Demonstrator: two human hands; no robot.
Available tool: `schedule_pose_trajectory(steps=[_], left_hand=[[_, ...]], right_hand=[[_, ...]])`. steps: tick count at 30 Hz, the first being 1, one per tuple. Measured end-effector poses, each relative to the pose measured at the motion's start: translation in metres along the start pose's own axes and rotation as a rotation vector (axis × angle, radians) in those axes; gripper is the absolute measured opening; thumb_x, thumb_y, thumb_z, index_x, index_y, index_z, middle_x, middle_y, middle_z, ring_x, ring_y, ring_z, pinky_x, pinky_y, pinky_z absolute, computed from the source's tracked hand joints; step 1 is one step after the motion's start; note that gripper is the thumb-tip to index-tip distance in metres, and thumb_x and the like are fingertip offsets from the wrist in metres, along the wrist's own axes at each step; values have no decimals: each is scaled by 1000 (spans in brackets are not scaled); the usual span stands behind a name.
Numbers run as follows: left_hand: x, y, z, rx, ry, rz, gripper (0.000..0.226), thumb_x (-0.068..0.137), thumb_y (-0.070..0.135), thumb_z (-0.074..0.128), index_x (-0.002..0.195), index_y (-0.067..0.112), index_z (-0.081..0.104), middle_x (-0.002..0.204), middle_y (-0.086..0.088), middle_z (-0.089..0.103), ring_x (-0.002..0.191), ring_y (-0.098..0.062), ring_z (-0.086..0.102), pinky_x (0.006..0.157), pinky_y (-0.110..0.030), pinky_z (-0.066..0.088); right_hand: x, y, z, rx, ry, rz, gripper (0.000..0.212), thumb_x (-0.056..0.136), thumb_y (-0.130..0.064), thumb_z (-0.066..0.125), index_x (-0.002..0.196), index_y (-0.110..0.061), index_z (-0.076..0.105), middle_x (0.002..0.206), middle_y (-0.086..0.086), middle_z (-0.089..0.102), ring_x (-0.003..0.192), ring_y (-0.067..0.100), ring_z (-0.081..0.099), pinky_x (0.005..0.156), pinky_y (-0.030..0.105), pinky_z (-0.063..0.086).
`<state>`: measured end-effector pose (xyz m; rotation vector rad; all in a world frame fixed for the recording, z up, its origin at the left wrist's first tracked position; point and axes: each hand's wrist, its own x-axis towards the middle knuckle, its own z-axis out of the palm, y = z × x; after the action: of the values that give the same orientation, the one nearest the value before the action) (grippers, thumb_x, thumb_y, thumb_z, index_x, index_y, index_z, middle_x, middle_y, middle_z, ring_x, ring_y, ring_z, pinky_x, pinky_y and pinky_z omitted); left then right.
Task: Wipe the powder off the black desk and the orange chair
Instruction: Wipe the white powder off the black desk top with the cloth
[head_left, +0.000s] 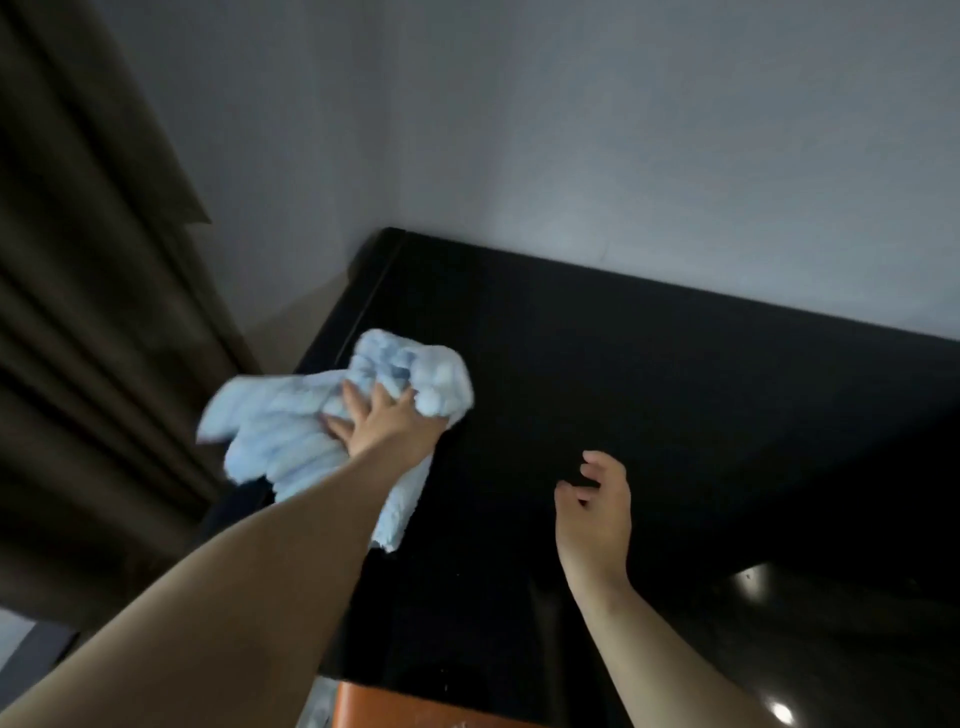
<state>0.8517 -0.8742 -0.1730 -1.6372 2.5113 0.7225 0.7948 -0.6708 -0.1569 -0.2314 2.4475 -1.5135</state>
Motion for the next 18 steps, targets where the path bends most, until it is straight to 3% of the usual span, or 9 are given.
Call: schedule_pose_trajectory(steps=[5, 7, 9, 12, 15, 18], left_hand=[[-72, 73, 50, 167, -54, 395, 73, 73, 67, 38, 138, 42, 15, 151, 6, 11, 138, -26, -7, 106, -56, -4], [-103, 79, 54, 223, -121, 646, 57, 73, 60, 41, 128, 46, 30, 143, 3, 25, 131, -23, 7, 102, -52, 6], [-111, 71, 44, 265, -37, 767, 45, 76, 55, 45, 120, 46, 43, 133, 4, 40, 121, -24, 24, 96, -47, 19], [-85, 33, 20, 253, 163, 541, 43, 80, 61, 42, 122, 51, 38, 136, 6, 38, 126, -26, 28, 95, -48, 26], [-70, -6, 4, 126, 66, 261, 65, 74, 71, 39, 128, 53, 6, 149, 13, 10, 142, -22, 4, 108, -56, 19], [-102, -1, 24, 90, 134, 246, 73, 67, 74, 20, 131, 44, 1, 149, 14, 18, 142, -20, 10, 110, -53, 18]], right_hand=[[4, 10, -45, -107, 139, -3, 37, 87, -5, 57, 121, -19, 52, 119, -2, 48, 111, 16, 50, 94, 34, 46], [6, 11, -60, -164, 164, -17, 35, 85, -5, 59, 118, -15, 54, 119, 3, 51, 111, 21, 52, 97, 42, 46], [6, 13, -72, -217, 161, -11, 38, 85, -7, 60, 121, -14, 53, 123, 6, 51, 114, 23, 51, 99, 44, 44], [0, 19, -81, -240, 142, 2, 40, 88, -9, 59, 125, -19, 51, 133, 4, 46, 122, 22, 46, 103, 43, 41], [-11, 25, -83, -424, 115, -7, 43, 89, -17, 59, 129, -23, 47, 139, 4, 43, 126, 24, 42, 104, 43, 36], [-23, 33, -86, -770, -24, -18, 54, 90, -31, 55, 140, -31, 33, 149, 1, 31, 135, 26, 30, 107, 46, 28]])
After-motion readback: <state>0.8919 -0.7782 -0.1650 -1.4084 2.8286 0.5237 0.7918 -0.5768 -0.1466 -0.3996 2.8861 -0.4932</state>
